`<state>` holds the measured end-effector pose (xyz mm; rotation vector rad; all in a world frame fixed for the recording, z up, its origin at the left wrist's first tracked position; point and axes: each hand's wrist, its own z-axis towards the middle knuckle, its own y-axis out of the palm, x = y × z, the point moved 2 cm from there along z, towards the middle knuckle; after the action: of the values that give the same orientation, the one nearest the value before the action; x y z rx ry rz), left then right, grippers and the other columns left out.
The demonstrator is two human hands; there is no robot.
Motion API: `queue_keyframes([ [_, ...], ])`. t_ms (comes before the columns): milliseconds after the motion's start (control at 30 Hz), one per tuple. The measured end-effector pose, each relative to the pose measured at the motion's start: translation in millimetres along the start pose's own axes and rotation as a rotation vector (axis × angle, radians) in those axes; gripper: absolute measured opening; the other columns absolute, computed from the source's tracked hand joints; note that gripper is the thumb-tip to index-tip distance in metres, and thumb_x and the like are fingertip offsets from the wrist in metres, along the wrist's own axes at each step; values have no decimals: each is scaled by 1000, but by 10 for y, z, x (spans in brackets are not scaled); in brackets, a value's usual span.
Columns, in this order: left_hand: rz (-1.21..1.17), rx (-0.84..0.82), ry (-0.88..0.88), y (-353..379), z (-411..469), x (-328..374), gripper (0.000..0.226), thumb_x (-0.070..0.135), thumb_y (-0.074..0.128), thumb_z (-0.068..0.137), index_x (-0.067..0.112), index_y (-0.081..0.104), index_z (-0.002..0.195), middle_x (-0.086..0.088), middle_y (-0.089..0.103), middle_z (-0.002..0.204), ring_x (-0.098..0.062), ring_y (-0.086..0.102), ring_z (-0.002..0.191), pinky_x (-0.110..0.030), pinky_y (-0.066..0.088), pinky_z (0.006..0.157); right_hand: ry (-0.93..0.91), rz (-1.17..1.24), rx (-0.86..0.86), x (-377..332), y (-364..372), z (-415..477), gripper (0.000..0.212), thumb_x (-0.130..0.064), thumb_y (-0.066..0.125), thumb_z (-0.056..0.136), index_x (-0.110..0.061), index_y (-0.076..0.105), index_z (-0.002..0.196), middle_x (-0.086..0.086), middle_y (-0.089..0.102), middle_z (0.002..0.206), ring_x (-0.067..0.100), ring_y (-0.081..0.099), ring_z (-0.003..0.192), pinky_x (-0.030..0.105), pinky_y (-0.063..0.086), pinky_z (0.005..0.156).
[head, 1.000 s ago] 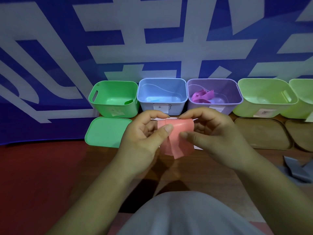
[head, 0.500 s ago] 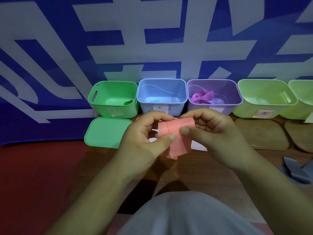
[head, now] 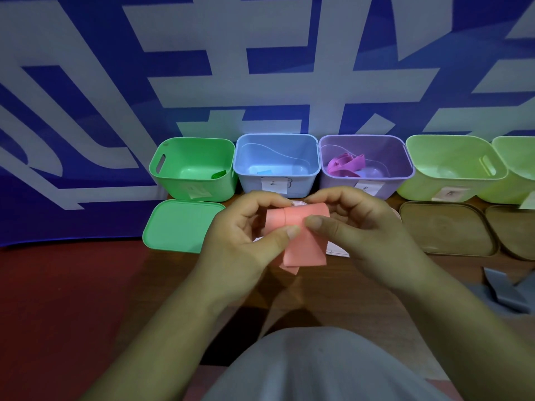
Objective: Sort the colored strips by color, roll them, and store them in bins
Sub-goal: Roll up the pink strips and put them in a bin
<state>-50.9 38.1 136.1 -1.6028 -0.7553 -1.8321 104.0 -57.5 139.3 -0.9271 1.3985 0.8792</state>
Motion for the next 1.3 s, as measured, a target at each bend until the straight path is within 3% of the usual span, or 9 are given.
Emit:
queue_keyframes([
  [167, -49, 39, -6, 6, -9, -2, 26, 7, 73, 75, 14, 67, 99, 1, 72, 90, -14, 65, 84, -25, 55, 73, -31, -7, -25, -13, 2, -21, 35, -22, 79, 72, -20, 68, 105, 14, 71, 101, 34, 69, 85, 57, 55, 80],
  [433, -83, 50, -46, 21, -20, -1, 21, 13, 70, 79, 12, 66, 100, -5, 73, 79, -13, 66, 73, -22, 53, 65, -64, -6, -49, -31, 18, -48, 27, -19, 79, 74, -18, 71, 100, 26, 68, 91, 29, 64, 75, 44, 55, 71],
  [567, -50, 22, -58, 2, -52, -3, 26, 17, 73, 80, 17, 66, 104, -3, 74, 88, -13, 69, 80, -22, 53, 69, -55, -16, -23, -24, 23, -41, 25, -22, 80, 74, -18, 71, 97, 27, 67, 80, 24, 60, 66, 41, 51, 67],
  [667, 10, -24, -26, -17, -59, 1, 33, 26, 77, 75, 29, 67, 106, -3, 71, 103, -19, 67, 93, -32, 56, 78, -26, -33, 23, -21, 5, -32, 26, -25, 78, 76, -14, 71, 99, 20, 70, 83, 20, 60, 67, 37, 50, 68],
  [733, 35, -60, -6, -12, -61, 12, 34, 20, 78, 76, 30, 67, 107, -3, 71, 106, -23, 67, 95, -38, 56, 82, 6, -19, 26, -21, 2, -36, 26, -26, 74, 76, -13, 71, 99, 14, 73, 87, 18, 65, 72, 34, 54, 71],
  [933, 167, -87, 140, -2, -54, 63, 24, 20, 73, 81, 32, 72, 102, 9, 69, 110, -21, 65, 109, -36, 52, 92, 69, -59, 46, -5, -21, -58, 20, -32, 71, 82, -16, 74, 91, 22, 70, 88, 23, 62, 73, 53, 55, 78],
  [1100, 307, -124, 235, 73, 12, 59, 13, 21, 71, 87, 29, 77, 96, 10, 68, 110, -21, 64, 110, -32, 52, 88, 131, 17, 76, 44, -103, -78, 26, -36, 72, 81, -12, 75, 91, 19, 72, 87, 19, 64, 73, 48, 56, 78],
  [1233, 281, -205, 227, 201, 92, 20, 19, 28, 74, 84, 26, 76, 103, 4, 68, 113, -25, 64, 112, -42, 53, 93, 178, 69, 126, 114, -254, -111, 41, -43, 73, 78, -6, 73, 98, 34, 65, 99, 32, 63, 82, 64, 53, 86],
  [1300, 279, -212, 218, 314, 156, -14, 21, 24, 80, 80, 26, 76, 101, 5, 68, 110, -25, 65, 108, -45, 53, 90, 192, 63, 153, 139, -355, -137, 39, -41, 73, 80, -5, 73, 95, 33, 65, 97, 31, 62, 81, 66, 52, 85],
])
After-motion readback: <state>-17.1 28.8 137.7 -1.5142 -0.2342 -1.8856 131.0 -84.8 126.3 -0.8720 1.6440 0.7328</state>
